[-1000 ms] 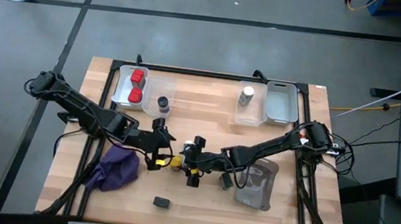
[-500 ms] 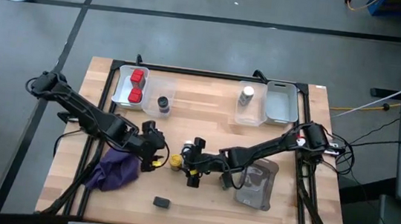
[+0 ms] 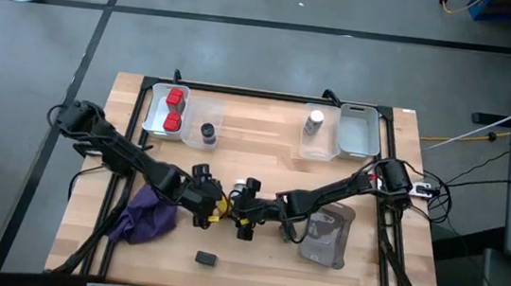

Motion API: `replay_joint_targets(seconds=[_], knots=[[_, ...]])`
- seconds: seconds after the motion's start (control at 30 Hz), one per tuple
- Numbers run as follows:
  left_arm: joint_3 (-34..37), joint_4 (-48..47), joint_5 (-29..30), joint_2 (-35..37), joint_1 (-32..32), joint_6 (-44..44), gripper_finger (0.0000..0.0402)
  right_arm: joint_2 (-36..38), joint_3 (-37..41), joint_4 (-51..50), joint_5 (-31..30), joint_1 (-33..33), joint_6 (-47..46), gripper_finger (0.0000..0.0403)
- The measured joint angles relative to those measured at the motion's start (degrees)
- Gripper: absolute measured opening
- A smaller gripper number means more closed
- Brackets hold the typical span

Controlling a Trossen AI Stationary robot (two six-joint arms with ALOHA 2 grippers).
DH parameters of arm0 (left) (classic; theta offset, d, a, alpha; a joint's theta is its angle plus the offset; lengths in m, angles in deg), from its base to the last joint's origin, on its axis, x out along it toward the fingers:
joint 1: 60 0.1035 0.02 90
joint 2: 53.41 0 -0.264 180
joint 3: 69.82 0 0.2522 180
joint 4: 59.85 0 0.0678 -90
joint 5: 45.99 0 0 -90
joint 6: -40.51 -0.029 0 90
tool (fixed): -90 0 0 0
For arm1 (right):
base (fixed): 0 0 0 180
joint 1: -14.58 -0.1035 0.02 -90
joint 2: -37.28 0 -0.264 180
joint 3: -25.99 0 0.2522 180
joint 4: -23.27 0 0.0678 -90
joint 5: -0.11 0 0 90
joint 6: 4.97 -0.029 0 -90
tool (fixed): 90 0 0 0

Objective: Sort spices by type
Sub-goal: Put the yellow seasoning bottle into the gray bin

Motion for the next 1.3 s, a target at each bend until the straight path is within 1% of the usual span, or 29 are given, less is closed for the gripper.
replay_joint_targets(seconds=[0.2,0.47,0.7,0.83,0.93,1.07,1.13,1.3], knots=[[0.1,5.0,0.5,-0.4,0.0,-0.7,0.0276,-0.4,0.0,1.5,-0.4,0.0,0.0,0.0250],[0.1,6.5,0.4,-1.2,0.0,0.2,0.0276,-0.4,0.1,2.1,0.8,0.0,-0.2,0.0248],[0.1,6.7,0.4,-1.9,-0.1,0.3,0.0276,-0.4,0.1,2.4,2.0,0.0,-0.3,0.0206],[0.1,6.4,0.6,-1.4,-0.1,-1.3,0.0276,-0.3,0.1,2.1,2.5,0.0,-0.4,0.0200],[0.1,5.2,0.8,0.5,-0.1,-2.4,0.0276,0.6,0.1,1.8,2.9,0.0,-0.5,0.0202],[-0.1,0.6,1.8,4.7,-0.1,-2.0,0.0276,3.3,0.0,0.4,3.1,0.1,-0.5,0.0200],[0.0,-1.9,2.1,7.2,0.0,-1.9,0.0276,5.3,0.0,-1.6,3.5,0.2,-0.5,0.0200],[-0.1,-3.6,3.4,13.2,0.0,-2.4,0.0276,12.6,-0.1,-9.2,2.4,0.7,-0.6,0.0202]])
